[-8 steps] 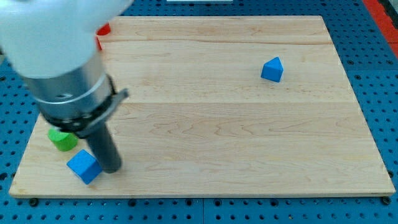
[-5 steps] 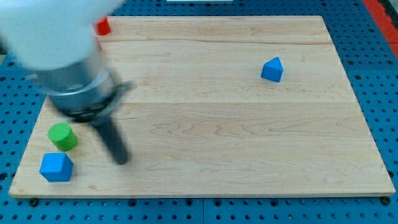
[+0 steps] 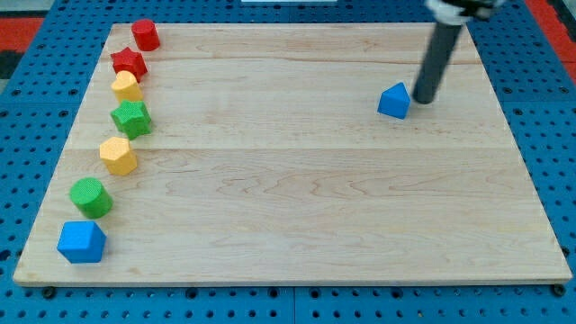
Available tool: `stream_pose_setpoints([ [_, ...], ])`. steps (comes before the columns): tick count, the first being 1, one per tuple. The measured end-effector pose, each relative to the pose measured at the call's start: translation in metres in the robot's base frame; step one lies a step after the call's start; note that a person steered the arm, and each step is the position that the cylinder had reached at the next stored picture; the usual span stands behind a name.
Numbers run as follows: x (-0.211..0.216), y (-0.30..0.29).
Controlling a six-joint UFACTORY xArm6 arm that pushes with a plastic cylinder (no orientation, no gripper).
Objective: Push the blue triangle in between the yellow hexagon and green star
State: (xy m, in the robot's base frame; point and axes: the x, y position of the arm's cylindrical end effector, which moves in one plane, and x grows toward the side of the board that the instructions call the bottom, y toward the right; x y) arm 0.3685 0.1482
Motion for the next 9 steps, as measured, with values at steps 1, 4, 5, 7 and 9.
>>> stream_pose_setpoints([
  [1,0.032,-0.073],
  [4,-0.010,-0.104],
  [5,0.015,-0.171],
  [7,0.044,-0.250],
  [9,0.069,-0.262],
])
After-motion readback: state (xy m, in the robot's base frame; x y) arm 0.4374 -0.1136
